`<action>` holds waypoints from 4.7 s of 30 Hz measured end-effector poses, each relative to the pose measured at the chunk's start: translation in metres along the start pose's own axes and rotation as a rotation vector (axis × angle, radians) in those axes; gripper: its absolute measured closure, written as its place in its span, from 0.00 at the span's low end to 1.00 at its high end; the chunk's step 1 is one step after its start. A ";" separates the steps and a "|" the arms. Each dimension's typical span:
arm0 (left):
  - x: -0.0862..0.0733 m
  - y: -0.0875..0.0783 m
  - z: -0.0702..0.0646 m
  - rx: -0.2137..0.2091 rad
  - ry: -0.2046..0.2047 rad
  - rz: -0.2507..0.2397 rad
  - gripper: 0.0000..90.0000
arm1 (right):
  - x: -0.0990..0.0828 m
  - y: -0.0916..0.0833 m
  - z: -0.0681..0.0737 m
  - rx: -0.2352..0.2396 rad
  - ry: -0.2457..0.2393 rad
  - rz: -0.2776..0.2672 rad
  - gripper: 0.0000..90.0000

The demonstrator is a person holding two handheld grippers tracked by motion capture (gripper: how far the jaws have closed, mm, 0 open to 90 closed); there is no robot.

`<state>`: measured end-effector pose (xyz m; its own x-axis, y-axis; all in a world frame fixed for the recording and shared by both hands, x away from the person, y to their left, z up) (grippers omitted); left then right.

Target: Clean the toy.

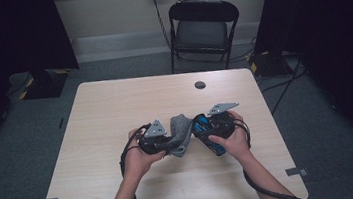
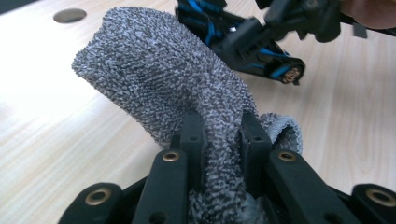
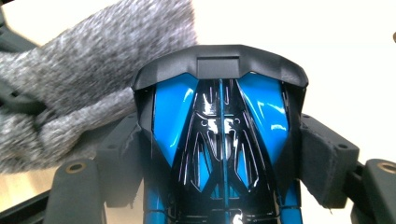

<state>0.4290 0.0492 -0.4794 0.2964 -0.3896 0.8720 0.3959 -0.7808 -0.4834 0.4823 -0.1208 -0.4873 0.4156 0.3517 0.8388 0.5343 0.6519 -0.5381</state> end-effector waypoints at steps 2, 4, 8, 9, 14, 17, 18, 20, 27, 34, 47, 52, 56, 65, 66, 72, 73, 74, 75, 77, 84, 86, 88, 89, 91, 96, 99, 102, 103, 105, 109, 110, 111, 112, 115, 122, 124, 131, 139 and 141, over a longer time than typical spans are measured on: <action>-0.002 -0.002 0.000 0.005 0.003 -0.001 0.84 | 0.000 -0.001 -0.001 0.001 0.004 -0.004 0.28; -0.005 -0.005 0.000 0.005 -0.005 -0.001 0.84 | 0.001 -0.001 -0.002 -0.001 0.003 -0.004 0.28; -0.009 -0.011 -0.002 0.008 -0.005 0.013 0.84 | 0.002 -0.003 -0.004 -0.005 0.012 -0.014 0.28; -0.010 -0.012 -0.002 0.006 -0.009 0.016 0.84 | 0.003 -0.004 -0.005 -0.004 0.013 -0.011 0.28; -0.011 -0.020 0.002 0.033 -0.018 0.006 0.84 | 0.003 -0.006 -0.005 -0.007 0.011 -0.013 0.28; -0.015 -0.026 0.007 0.059 -0.031 0.019 0.84 | 0.003 -0.008 -0.005 -0.008 0.017 -0.014 0.28; -0.016 -0.027 0.009 0.065 -0.037 0.018 0.84 | 0.004 -0.009 -0.006 -0.011 0.021 -0.023 0.28; -0.017 -0.031 0.014 0.088 -0.051 0.007 0.84 | 0.004 -0.010 -0.006 -0.003 0.025 -0.025 0.28; -0.008 -0.041 0.037 0.157 -0.091 -0.028 0.84 | 0.005 -0.009 0.009 0.035 0.002 -0.020 0.28; 0.013 -0.027 0.040 0.152 -0.074 -0.023 0.84 | 0.008 -0.004 0.029 0.083 -0.035 -0.011 0.28; 0.021 0.004 0.023 0.070 -0.041 0.005 0.84 | 0.005 0.001 0.040 0.107 -0.067 0.010 0.28; 0.021 0.003 0.022 0.067 -0.034 0.005 0.84 | 0.002 0.003 0.038 0.098 -0.069 0.023 0.28; 0.022 0.002 0.019 0.047 -0.034 -0.009 0.84 | 0.001 0.003 0.034 0.084 -0.061 0.023 0.28; 0.023 -0.001 0.012 0.009 -0.010 -0.019 0.84 | 0.002 0.000 0.022 0.072 -0.033 0.016 0.28; 0.023 -0.001 0.012 0.006 -0.007 -0.019 0.84 | 0.002 -0.001 0.021 0.070 -0.030 0.015 0.28; 0.022 -0.003 0.009 -0.007 -0.003 -0.020 0.84 | 0.002 -0.002 0.016 0.060 -0.023 0.007 0.28; 0.022 -0.003 0.009 -0.008 0.000 -0.019 0.84 | 0.002 -0.002 0.015 0.064 -0.023 0.011 0.28; 0.021 -0.003 0.008 -0.013 -0.006 -0.024 0.84 | 0.002 -0.003 0.014 0.065 -0.022 0.010 0.28; 0.020 -0.004 0.007 -0.019 -0.010 -0.025 0.84 | 0.003 -0.003 0.014 0.063 -0.020 0.005 0.28; 0.019 -0.005 0.006 -0.022 -0.005 -0.026 0.84 | 0.003 -0.003 0.013 0.060 -0.021 0.007 0.28; 0.008 -0.012 0.002 -0.028 -0.010 -0.028 0.84 | 0.004 -0.006 0.008 0.050 -0.007 -0.002 0.28; 0.004 -0.013 0.001 -0.028 -0.016 -0.026 0.84 | 0.004 -0.007 0.007 0.039 -0.007 -0.002 0.28; -0.001 -0.014 0.000 -0.027 -0.018 -0.024 0.84 | 0.005 -0.007 0.005 0.036 -0.003 -0.008 0.28; -0.003 -0.015 0.000 -0.030 -0.020 -0.021 0.84 | 0.005 -0.008 0.005 0.034 0.000 -0.006 0.28; -0.007 -0.018 -0.001 -0.027 -0.019 -0.012 0.84 | 0.006 -0.009 0.003 0.029 0.003 -0.014 0.28; -0.016 -0.026 0.002 -0.002 -0.032 -0.007 0.84 | 0.007 -0.013 -0.002 0.021 0.018 -0.024 0.28; -0.018 -0.030 0.007 0.020 -0.043 -0.006 0.84 | 0.007 -0.015 -0.002 0.024 0.013 -0.024 0.28; -0.016 -0.033 0.014 0.037 -0.058 -0.016 0.84 | 0.008 -0.015 0.001 0.032 0.008 -0.024 0.28; -0.015 -0.034 0.016 0.039 -0.060 -0.019 0.84 | 0.009 -0.014 0.002 0.036 0.004 -0.025 0.28; -0.011 -0.035 0.020 0.050 -0.068 -0.026 0.84 | 0.009 -0.013 0.005 0.042 -0.003 -0.022 0.28; 0.000 -0.033 0.027 0.065 -0.069 -0.037 0.84 | 0.009 -0.010 0.013 0.056 -0.018 -0.017 0.28; 0.004 -0.032 0.028 0.070 -0.067 -0.042 0.84 | 0.009 -0.010 0.014 0.061 -0.019 -0.015 0.28; 0.006 -0.031 0.029 0.076 -0.064 -0.039 0.84 | 0.009 -0.009 0.016 0.066 -0.023 -0.014 0.28; 0.009 -0.029 0.029 0.075 -0.067 -0.041 0.84 | 0.009 -0.009 0.018 0.066 -0.027 -0.013 0.28; 0.017 -0.022 0.029 0.070 -0.065 -0.044 0.84 | 0.008 -0.007 0.022 0.074 -0.040 -0.005 0.28; 0.028 -0.007 0.028 0.074 -0.054 -0.042 0.84 | 0.008 -0.004 0.031 0.098 -0.059 0.006 0.28; 0.031 -0.003 0.027 0.064 -0.055 -0.041 0.84 | 0.008 -0.004 0.033 0.101 -0.061 0.003 0.28; 0.031 0.005 0.022 0.039 -0.043 -0.031 0.84 | 0.007 -0.002 0.035 0.105 -0.077 0.014 0.28; 0.030 0.004 0.017 0.022 -0.034 -0.030 0.84 | 0.005 -0.003 0.031 0.089 -0.073 0.019 0.28; 0.030 0.004 0.016 0.015 -0.028 -0.028 0.84 | 0.006 -0.003 0.029 0.082 -0.069 0.018 0.28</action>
<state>0.4532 0.0422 -0.4568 0.3090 -0.3534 0.8830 0.4173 -0.7839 -0.4598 0.4619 -0.1018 -0.4784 0.3711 0.4073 0.8345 0.4639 0.6971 -0.5466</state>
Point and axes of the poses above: each handheld gripper's, and its own axes: y roughly forward along the jaws, x roughly out of its top, z roughly to its left, the point moved 7 cm from there along y, roughly forward along the jaws, and after that the axes turned 5 degrees about -z, right-handed, at the moved point
